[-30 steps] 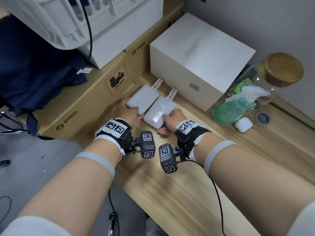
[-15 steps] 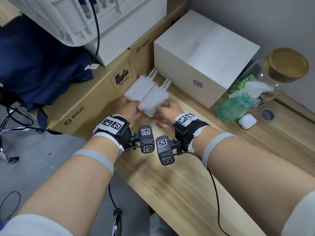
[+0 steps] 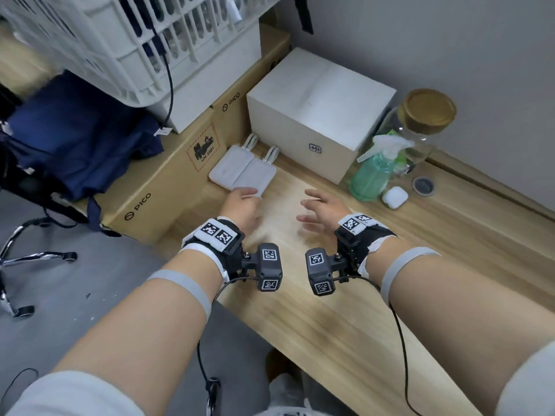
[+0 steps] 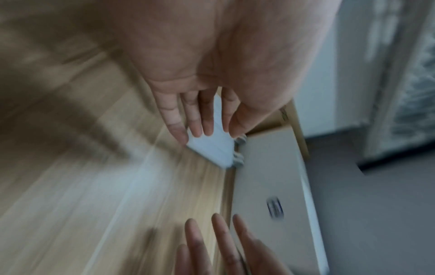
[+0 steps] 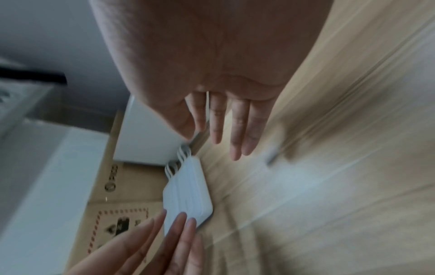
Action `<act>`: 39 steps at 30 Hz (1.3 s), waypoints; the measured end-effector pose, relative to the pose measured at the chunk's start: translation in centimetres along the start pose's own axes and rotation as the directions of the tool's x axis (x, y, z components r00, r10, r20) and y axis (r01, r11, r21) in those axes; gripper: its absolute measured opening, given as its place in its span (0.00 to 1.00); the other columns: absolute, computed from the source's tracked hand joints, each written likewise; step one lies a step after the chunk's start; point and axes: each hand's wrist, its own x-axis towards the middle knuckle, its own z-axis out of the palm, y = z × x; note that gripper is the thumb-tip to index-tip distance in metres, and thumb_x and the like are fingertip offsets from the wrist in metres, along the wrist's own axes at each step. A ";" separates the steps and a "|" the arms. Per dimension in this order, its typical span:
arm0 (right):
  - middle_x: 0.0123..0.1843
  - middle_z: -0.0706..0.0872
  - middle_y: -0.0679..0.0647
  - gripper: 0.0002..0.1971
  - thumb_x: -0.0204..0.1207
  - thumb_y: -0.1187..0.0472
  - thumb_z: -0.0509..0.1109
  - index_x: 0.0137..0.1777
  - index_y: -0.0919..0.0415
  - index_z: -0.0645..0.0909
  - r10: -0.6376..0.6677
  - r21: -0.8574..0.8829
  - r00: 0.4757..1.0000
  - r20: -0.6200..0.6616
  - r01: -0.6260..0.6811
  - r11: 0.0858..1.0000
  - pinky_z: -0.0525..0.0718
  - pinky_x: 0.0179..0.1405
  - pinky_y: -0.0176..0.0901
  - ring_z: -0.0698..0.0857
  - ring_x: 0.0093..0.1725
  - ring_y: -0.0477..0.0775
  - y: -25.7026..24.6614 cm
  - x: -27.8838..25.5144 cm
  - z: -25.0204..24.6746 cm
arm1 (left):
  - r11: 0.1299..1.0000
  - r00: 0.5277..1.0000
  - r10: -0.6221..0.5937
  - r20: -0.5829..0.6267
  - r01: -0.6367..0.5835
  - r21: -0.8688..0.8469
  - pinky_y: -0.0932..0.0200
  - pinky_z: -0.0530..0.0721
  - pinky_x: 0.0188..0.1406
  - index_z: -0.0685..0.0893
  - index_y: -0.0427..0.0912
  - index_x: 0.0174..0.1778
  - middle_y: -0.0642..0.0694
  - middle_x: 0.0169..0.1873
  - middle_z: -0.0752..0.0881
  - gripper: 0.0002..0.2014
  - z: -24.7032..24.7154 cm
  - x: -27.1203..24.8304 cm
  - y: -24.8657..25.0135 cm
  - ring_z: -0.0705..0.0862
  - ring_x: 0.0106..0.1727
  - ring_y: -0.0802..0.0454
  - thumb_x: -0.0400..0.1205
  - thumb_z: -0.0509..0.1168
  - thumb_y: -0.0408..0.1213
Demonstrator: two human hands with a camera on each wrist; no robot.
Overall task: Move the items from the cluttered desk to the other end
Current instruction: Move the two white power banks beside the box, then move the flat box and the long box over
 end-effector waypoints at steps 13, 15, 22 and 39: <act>0.60 0.88 0.56 0.16 0.83 0.65 0.64 0.69 0.59 0.80 -0.006 0.157 0.967 -0.256 0.047 0.986 0.87 0.48 0.44 0.91 0.53 0.60 6.6 -18.2 -21.3 | 0.959 0.864 0.046 0.501 -0.179 0.220 0.57 0.80 0.41 0.80 0.42 0.57 0.43 0.50 0.86 0.05 21.1 -18.0 0.4 0.85 0.42 0.53 0.87 0.62 0.31; 0.57 0.89 0.57 0.14 0.84 0.64 0.63 0.67 0.60 0.81 -0.020 0.182 0.958 -0.285 0.075 0.981 0.87 0.46 0.43 0.90 0.49 0.59 8.0 -21.5 -24.7 | 0.934 0.844 0.079 0.530 -0.249 0.257 0.59 0.78 0.37 0.79 0.41 0.57 0.42 0.51 0.86 0.06 24.6 -21.4 0.1 0.83 0.39 0.55 0.87 0.61 0.30; 0.51 0.87 0.60 0.12 0.86 0.66 0.59 0.62 0.64 0.81 -0.033 0.239 0.891 -0.452 0.157 0.958 0.84 0.40 0.42 0.88 0.39 0.56 17.1 -35.4 -42.8 | 0.851 0.706 0.135 0.695 -0.442 0.283 0.60 0.79 0.36 0.80 0.42 0.57 0.45 0.48 0.87 0.06 42.1 -38.1 -4.3 0.84 0.38 0.55 0.87 0.61 0.29; 0.39 0.85 0.57 0.07 0.81 0.70 0.63 0.52 0.63 0.82 0.288 0.472 0.528 -0.799 0.253 0.845 0.80 0.36 0.41 0.85 0.33 0.54 45.2 -70.1 -78.0 | 0.785 0.242 -0.181 0.953 -0.548 0.288 0.56 0.81 0.40 0.81 0.40 0.52 0.44 0.42 0.87 0.07 79.2 -77.2 -24.8 0.87 0.38 0.49 0.87 0.59 0.28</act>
